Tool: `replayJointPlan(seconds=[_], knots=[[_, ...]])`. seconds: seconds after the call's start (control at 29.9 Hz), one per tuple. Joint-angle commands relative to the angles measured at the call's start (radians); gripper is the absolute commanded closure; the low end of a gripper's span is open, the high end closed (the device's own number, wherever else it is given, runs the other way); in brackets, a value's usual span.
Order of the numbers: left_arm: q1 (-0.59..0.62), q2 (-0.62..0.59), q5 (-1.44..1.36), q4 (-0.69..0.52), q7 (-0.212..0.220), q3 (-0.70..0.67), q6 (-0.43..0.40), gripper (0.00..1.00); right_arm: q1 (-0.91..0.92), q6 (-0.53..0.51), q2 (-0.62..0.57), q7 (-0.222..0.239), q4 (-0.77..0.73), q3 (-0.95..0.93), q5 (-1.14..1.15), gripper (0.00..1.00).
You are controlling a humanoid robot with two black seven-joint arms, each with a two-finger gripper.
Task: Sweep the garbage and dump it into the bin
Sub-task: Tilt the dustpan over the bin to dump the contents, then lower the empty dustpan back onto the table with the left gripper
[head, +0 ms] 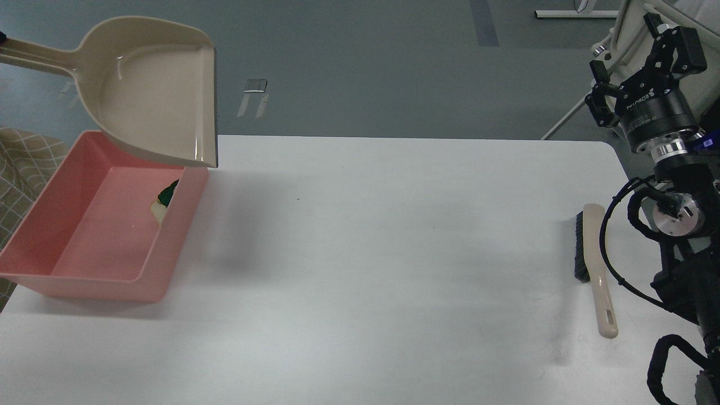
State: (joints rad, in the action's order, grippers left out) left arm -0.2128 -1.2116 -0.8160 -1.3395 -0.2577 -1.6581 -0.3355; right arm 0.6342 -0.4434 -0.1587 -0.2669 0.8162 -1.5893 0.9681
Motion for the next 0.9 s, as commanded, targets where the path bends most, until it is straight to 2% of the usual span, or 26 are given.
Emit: replayJointPlan(seconds=[0.0, 0.07, 0.17, 0.2, 0.23, 0.3, 0.47, 0.64, 0.77, 0.87], knots=[[0.073, 0.061, -0.003, 0.118, -0.005, 0.026, -0.008, 1.0, -0.002, 0.0, -0.001, 0.0, 0.006, 0.006, 0.0, 0.0], [0.117, 0.085, -0.008, 0.132, 0.0, 0.047, -0.013, 1.0, -0.004, 0.0, -0.001, 0.0, 0.006, 0.005, 0.0, 0.0], [0.269, 0.136, -0.012, 0.152, 0.002, 0.156, -0.007, 1.0, -0.01, 0.0, -0.001, 0.0, 0.009, 0.006, 0.0, 0.0], [0.332, 0.164, -0.012, 0.184, 0.002, 0.194, -0.005, 1.0, -0.013, 0.0, -0.001, 0.0, 0.012, 0.006, 0.0, 0.0], [0.332, 0.164, -0.012, 0.184, 0.002, 0.195, -0.005, 1.0, -0.013, 0.0, -0.001, 0.0, 0.012, 0.006, 0.0, 0.0], [0.423, 0.216, -0.012, 0.241, 0.003, 0.239, -0.005, 1.0, -0.017, 0.0, -0.001, 0.0, 0.015, 0.006, 0.0, 0.0], [0.519, 0.268, -0.012, 0.272, 0.006, 0.303, -0.002, 1.0, -0.017, 0.0, -0.002, 0.0, 0.014, 0.006, 0.0, 0.0], [0.682, 0.342, -0.012, 0.272, 0.017, 0.49, 0.036, 1.0, -0.027, 0.0, -0.001, 0.0, 0.011, 0.008, 0.0, 0.0], [0.757, 0.4, -0.012, 0.27, 0.018, 0.627, 0.09, 1.0, -0.034, 0.0, -0.001, 0.0, 0.011, 0.008, 0.0, 0.0], [0.79, 0.448, -0.012, 0.27, 0.018, 0.692, 0.099, 1.0, -0.039, 0.0, -0.002, 0.0, 0.006, 0.008, 0.0, 0.0]])
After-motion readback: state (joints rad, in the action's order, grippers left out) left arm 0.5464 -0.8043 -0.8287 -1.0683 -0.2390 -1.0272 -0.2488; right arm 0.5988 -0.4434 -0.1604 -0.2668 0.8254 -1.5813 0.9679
